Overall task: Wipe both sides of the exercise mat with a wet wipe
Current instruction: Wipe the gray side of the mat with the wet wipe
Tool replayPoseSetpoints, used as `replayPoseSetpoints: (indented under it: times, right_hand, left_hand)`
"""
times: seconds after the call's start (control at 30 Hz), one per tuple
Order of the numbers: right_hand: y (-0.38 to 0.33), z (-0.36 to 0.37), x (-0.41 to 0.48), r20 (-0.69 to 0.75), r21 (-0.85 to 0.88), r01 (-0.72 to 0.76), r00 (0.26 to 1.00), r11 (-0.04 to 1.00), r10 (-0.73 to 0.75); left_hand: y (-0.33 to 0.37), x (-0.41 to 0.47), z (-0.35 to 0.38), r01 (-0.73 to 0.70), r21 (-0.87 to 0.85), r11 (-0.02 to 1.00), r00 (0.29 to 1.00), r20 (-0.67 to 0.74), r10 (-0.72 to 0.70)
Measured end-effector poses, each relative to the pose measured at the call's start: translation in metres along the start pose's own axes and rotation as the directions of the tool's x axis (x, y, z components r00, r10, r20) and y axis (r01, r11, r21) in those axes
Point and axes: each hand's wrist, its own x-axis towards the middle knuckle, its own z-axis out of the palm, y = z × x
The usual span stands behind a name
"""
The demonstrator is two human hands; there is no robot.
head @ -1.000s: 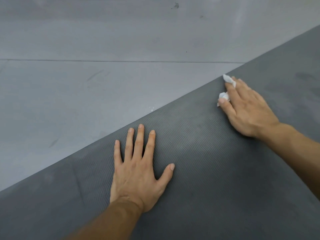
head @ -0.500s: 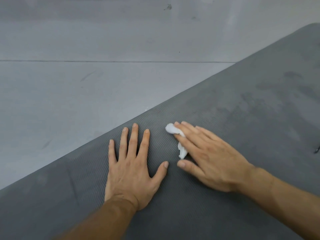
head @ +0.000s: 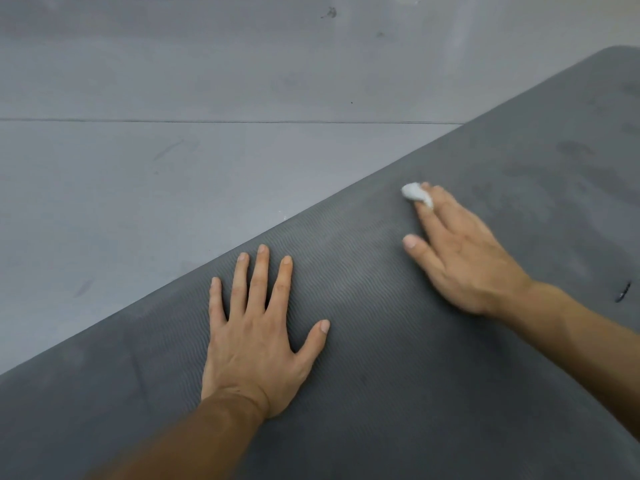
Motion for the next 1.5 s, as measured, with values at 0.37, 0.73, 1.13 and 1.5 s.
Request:
replayPoseSetpoints:
  times: [0.37,0.73,1.13,1.5]
  right_hand:
    - [-0.039,0.011,-0.041,0.056,-0.102,0.246,0.969,0.964,-0.241]
    - [0.065,-0.011,0.007,-0.120,0.013,-0.122,0.985,0.992,0.123]
    - [-0.032,0.011,-0.084,0.133,-0.079,0.332,0.938,0.940,-0.320]
    - [0.118,-0.031,-0.027,-0.179,0.028,-0.305,0.935,0.952,0.305]
  left_hand:
    - [0.000,0.001,0.000,-0.001,0.001,1.000,1.000,-0.013,0.001]
    - [-0.001,0.000,0.000,-0.009,-0.012,1.000,1.000,-0.025,0.009]
    - [-0.001,0.000,0.001,-0.008,-0.008,1.000,1.000,-0.028,0.007]
    - [-0.002,0.000,0.002,-0.016,-0.016,1.000,0.999,-0.035,0.016]
